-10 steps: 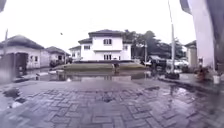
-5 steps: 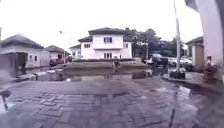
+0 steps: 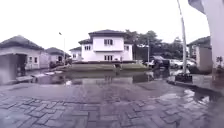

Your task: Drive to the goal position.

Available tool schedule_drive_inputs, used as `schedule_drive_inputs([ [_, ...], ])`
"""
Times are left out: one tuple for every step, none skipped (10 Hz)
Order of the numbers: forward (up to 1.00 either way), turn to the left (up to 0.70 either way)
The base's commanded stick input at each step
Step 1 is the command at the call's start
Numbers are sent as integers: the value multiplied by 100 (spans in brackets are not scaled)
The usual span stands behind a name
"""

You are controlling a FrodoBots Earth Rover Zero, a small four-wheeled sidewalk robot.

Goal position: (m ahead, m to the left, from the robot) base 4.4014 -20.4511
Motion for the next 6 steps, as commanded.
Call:
schedule_drive_inputs([
  [70,-35],
  [70,-34],
  [70,-34],
  [70,-34],
  [70,-34],
  [70,0],
])
